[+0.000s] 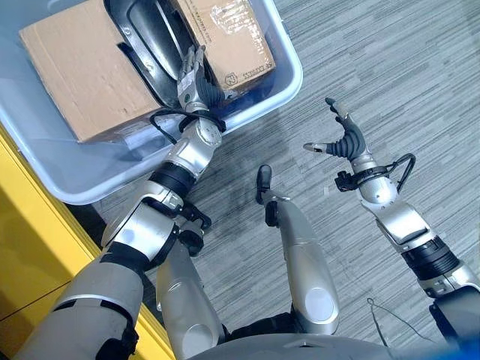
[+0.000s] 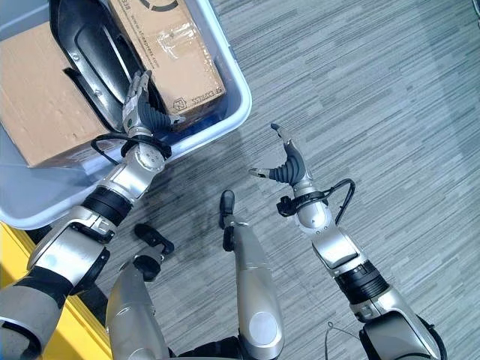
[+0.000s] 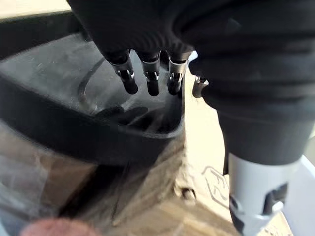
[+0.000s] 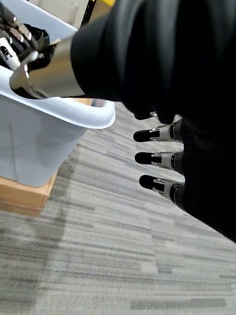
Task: Move parts from the plastic box to the shelf.
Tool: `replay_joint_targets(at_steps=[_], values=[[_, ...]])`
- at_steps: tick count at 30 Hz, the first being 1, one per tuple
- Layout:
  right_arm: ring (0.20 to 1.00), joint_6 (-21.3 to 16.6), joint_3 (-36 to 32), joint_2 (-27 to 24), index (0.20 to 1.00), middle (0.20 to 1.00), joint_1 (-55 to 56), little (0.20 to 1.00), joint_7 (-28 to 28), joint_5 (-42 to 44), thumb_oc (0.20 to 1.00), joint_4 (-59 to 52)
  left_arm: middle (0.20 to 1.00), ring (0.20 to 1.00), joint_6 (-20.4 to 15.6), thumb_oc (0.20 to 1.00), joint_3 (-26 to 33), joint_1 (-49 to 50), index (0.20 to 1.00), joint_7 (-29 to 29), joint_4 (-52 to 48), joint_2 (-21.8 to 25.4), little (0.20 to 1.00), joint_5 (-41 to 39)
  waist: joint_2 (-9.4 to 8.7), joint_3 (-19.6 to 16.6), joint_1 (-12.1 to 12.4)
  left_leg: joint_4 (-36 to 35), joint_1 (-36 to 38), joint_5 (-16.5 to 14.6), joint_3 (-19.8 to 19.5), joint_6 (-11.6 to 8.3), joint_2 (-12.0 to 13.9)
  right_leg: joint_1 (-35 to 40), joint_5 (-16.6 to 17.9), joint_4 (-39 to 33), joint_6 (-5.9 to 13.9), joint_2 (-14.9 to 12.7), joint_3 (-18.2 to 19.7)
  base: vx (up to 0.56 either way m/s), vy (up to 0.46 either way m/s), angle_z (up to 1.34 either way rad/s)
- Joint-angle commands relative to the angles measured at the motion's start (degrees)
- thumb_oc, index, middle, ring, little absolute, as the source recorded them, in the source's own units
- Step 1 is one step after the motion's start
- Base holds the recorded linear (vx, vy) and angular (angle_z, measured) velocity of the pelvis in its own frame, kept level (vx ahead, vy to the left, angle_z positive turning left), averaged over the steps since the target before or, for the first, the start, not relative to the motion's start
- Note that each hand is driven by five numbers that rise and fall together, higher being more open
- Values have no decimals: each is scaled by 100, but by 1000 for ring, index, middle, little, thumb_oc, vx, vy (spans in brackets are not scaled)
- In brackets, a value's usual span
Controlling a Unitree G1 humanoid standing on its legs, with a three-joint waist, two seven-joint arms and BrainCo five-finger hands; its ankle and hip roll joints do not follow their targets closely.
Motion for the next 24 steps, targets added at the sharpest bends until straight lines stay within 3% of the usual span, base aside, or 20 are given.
replay_joint_targets(at_steps=[1, 5, 9, 13, 17, 20, 24], values=[[1000, -397, -309, -114, 1000, 1000, 182, 1000, -32, -81, 1000, -403, 1000, 1000, -274, 1000, -60, 82, 1000, 707, -563, 10, 1000, 690, -153, -167, 55, 374, 2, -40, -258, -576, 271, 283, -66, -147, 674, -88, 9, -10, -15, -7], [1000, -543, -295, -119, 1000, 1000, 328, 1000, -29, -89, 1000, -379, 1000, 1000, -503, 1000, 102, 299, 1000, 1319, -586, 120, 1000, 642, -136, -167, 108, 318, 63, 8, -255, -598, 289, 347, -86, -159, 666, -97, -14, -9, -34, -4], [1000, -607, -255, -63, 1000, 1000, 498, 1000, -143, -152, 1000, -369, 1000, 1000, -954, 1000, 417, 614, 1000, 2277, -763, 162, 1000, 587, -134, -167, 209, 239, 123, 88, -312, -640, 284, 439, -100, -208, 660, -99, -72, -3, -67, 5], [1000, -654, -198, 15, 1000, 1000, 645, 1000, -376, -158, 1000, -358, 1000, 1000, -1462, 1000, 851, 1013, 1000, 3298, -1130, 175, 1000, 1081, -152, -167, 366, 133, 172, 138, -426, -680, 268, 547, -121, -225, 667, -131, -185, -6, -88, 15], [1000, -675, -165, 66, 1000, 1000, 776, 1000, -569, -112, 1000, -387, 1000, 1000, -1721, 1000, 1328, 1341, 1000, 4214, -1656, 217, 1000, 1547, -165, -167, 505, 65, 225, 158, -530, -697, 236, 663, -152, -231, 670, -148, -271, 8, -104, 18], [1000, -631, -158, 82, 1000, 1000, 795, 1000, -623, -128, 1000, -411, 1000, 1000, -1778, 1000, 1518, 1468, 1000, 4450, -1857, 220, 1000, 1551, -161, -167, 555, 32, 255, 192, -559, -718, 234, 715, -155, -263, 679, -161, -303, 6, -47, 14], [1000, -572, -156, 135, 1000, 1000, 807, 1000, -688, -181, 1000, -381, 1000, 1000, -1858, 1000, 1763, 1676, 1000, 4199, -2038, 108, 1000, 925, -133, -167, 627, -16, 309, 268, -601, -753, 237, 804, -164, -312, 692, -169, -360, 5, -28, 2]])
